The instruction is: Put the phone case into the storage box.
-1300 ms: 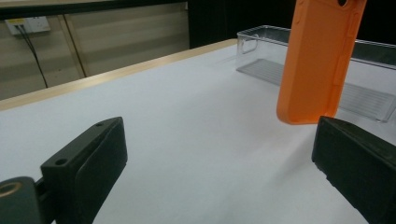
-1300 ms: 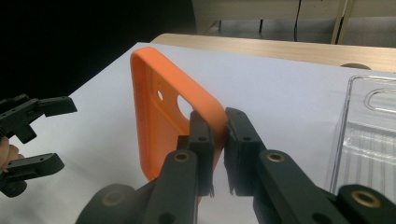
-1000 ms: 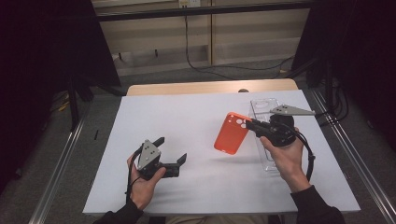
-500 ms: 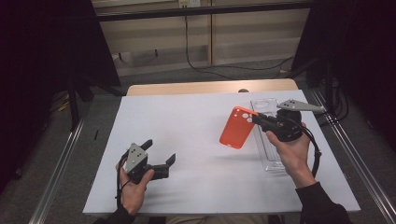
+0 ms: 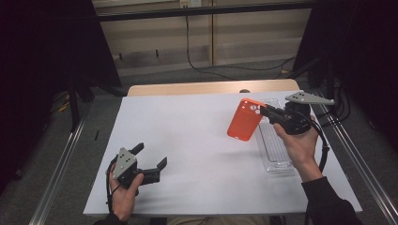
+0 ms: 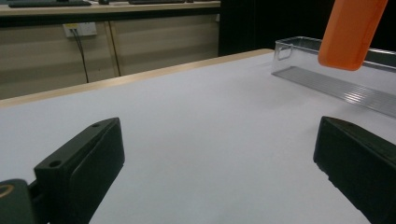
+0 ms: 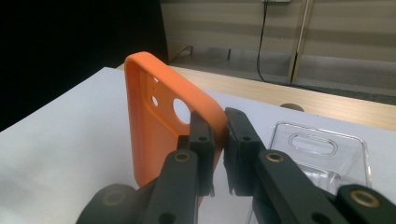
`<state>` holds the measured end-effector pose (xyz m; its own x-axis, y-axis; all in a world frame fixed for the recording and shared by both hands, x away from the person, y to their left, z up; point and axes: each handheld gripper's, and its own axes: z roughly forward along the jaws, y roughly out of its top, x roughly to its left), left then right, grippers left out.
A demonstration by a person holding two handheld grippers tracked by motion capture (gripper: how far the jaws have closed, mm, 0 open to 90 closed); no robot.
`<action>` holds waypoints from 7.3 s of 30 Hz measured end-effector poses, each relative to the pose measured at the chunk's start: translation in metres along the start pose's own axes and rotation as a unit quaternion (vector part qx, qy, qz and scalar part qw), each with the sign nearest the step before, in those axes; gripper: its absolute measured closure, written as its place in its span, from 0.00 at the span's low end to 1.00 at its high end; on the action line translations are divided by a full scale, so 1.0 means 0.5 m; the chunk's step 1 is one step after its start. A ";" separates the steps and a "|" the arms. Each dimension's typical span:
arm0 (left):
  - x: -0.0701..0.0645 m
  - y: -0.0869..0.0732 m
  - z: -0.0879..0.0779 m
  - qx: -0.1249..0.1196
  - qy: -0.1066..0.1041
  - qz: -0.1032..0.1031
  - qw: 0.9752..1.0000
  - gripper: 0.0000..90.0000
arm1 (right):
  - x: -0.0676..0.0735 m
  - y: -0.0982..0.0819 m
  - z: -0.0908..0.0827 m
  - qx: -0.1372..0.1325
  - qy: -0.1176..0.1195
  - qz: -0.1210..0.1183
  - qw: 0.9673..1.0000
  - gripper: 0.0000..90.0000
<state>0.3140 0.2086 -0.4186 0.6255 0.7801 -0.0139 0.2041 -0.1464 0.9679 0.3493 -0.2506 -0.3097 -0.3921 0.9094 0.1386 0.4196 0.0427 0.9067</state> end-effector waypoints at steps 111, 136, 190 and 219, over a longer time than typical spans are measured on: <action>0.016 -0.023 -0.018 -0.003 0.005 0.013 1.000 0.03 | -0.220 0.035 0.117 0.007 -0.153 0.029 0.988 0.92; 0.017 -0.023 -0.019 -0.007 0.010 0.015 1.000 0.03 | -0.215 0.022 0.146 0.019 -0.179 -0.011 0.984 0.92; 0.016 -0.023 -0.012 0.002 0.003 0.030 1.000 0.03 | -0.219 0.047 0.196 0.149 -0.153 -0.006 0.977 0.92; 0.021 -0.024 -0.008 0.006 0.002 0.026 1.000 0.03 | -0.239 0.059 0.234 0.137 -0.133 -0.020 0.981 0.92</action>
<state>0.3148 0.2209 -0.4291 0.6317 0.7743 0.0367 0.1807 -0.1931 0.9644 0.5044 -0.3093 -0.3460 -0.2010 0.9789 -0.0359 0.6272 0.1567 0.7629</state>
